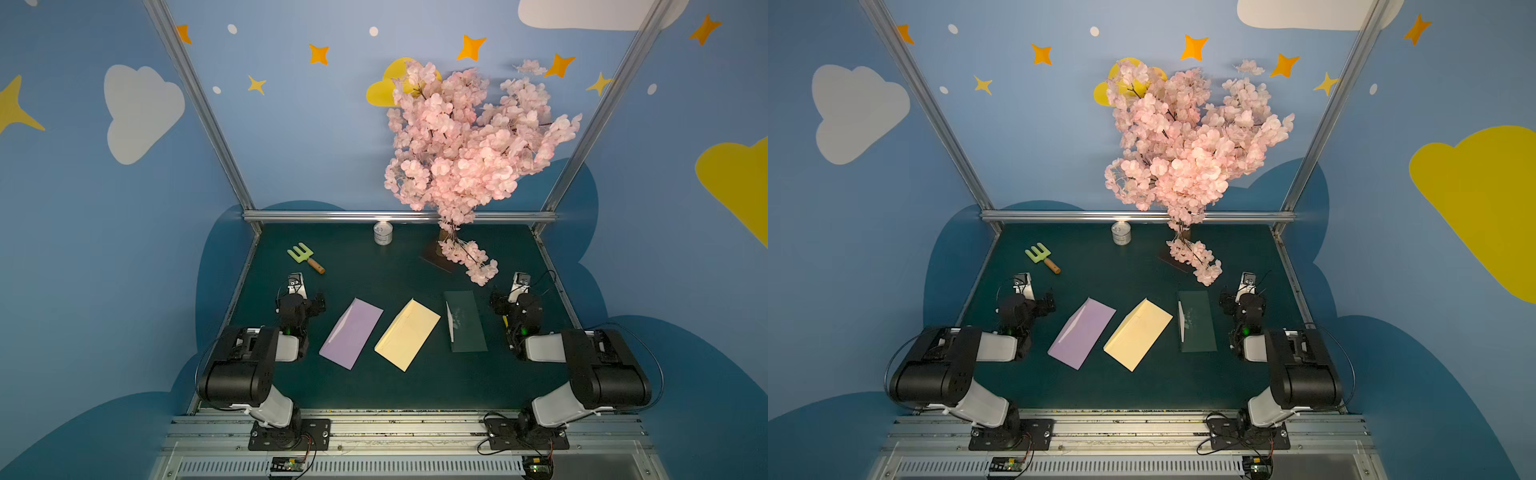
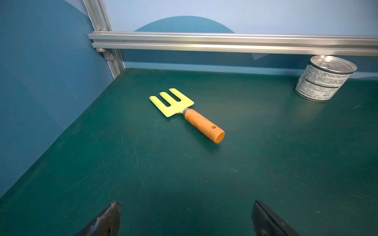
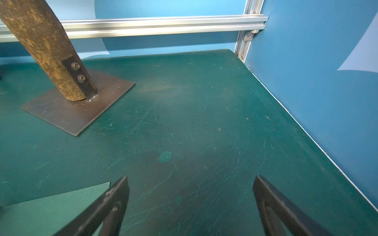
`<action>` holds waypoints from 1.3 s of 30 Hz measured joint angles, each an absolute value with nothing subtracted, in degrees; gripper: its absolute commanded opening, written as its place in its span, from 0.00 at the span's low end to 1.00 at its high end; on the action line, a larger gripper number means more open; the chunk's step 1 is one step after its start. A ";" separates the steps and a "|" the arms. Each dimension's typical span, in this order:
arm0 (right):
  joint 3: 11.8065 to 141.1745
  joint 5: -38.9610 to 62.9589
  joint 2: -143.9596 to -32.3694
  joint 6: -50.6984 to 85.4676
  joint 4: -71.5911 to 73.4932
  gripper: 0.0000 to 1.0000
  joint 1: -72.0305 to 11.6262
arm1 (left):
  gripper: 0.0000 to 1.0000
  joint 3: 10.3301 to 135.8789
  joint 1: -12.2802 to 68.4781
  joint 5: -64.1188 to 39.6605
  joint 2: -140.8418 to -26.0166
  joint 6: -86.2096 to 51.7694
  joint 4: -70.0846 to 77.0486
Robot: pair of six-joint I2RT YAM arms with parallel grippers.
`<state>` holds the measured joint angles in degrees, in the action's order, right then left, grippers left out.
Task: Seal the envelope with a glue stick
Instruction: Pick up the glue stick from the center of the board.
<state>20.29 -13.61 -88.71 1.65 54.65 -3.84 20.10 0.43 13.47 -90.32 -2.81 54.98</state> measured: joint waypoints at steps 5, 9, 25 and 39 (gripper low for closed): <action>20.29 -13.61 -88.71 1.63 54.65 0.96 -3.84 | 1.00 20.10 0.43 13.47 -90.32 -2.81 54.98; 20.29 -13.61 -88.71 1.63 54.65 0.96 -3.84 | 1.00 20.10 0.43 13.47 -90.32 -2.81 54.98; 20.29 -12.12 -88.71 1.67 54.65 0.96 -3.38 | 1.00 20.10 0.43 13.47 -90.32 -2.81 54.96; 41.21 -6.74 -77.10 5.56 17.76 0.96 -1.32 | 1.00 34.39 -1.23 10.39 -75.59 -4.21 25.02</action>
